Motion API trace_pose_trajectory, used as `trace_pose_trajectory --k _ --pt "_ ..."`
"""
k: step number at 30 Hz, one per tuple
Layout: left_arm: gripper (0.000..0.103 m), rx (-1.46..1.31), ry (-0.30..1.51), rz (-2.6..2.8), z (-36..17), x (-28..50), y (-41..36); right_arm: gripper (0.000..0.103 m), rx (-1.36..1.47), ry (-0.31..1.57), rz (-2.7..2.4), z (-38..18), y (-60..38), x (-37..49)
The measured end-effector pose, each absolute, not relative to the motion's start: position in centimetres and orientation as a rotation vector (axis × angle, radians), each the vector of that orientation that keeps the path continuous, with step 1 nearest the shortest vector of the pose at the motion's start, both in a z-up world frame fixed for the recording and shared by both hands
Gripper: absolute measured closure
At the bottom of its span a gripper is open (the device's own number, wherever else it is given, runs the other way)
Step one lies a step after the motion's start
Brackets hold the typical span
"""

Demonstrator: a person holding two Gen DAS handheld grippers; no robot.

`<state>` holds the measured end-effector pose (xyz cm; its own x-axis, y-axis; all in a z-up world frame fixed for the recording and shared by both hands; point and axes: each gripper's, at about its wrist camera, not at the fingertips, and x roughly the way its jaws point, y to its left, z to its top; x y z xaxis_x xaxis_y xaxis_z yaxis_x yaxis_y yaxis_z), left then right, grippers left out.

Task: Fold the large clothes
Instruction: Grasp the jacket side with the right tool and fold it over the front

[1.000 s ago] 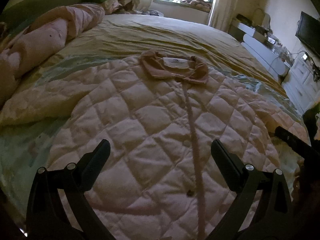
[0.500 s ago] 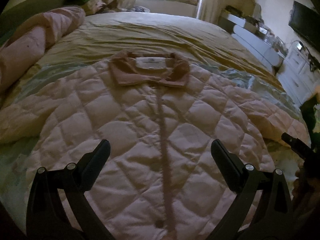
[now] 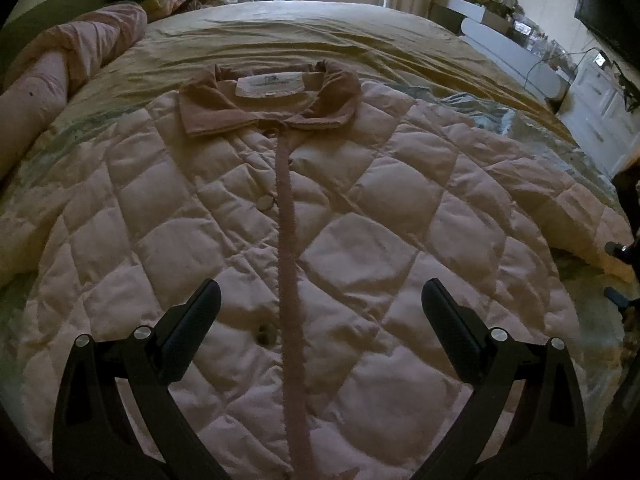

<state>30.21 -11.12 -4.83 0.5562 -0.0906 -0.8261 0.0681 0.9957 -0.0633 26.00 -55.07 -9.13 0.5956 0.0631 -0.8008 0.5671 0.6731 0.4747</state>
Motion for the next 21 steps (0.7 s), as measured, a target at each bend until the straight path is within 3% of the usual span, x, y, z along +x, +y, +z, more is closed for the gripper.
trace_pose_trajectory --k 8,9,10,13,16,21 --pt "0.009 -0.032 0.987 -0.07 -5.4 30.8 -11.0 0.004 0.858 0.792 -0.48 -10.4 -61.4 27.6" --pt "0.009 -0.034 0.992 -0.07 -5.3 30.8 -10.9 0.01 0.884 0.764 -0.484 -10.4 -62.2 27.7" --pt "0.009 -0.037 0.995 -0.071 -5.1 30.7 -10.9 0.031 0.898 0.733 -0.499 -10.4 -63.0 27.6" --pt "0.009 -0.054 0.983 -0.085 -3.9 30.5 -10.4 0.066 0.986 0.691 -0.493 -10.8 -65.3 27.6" --pt "0.009 -0.075 0.967 -0.093 -2.3 30.5 -9.5 0.083 0.96 0.634 -0.436 -9.3 -65.6 27.8" --pt "0.009 -0.067 0.932 -0.076 0.2 30.7 -8.5 0.087 0.805 0.519 -0.313 -3.9 -63.9 28.3"
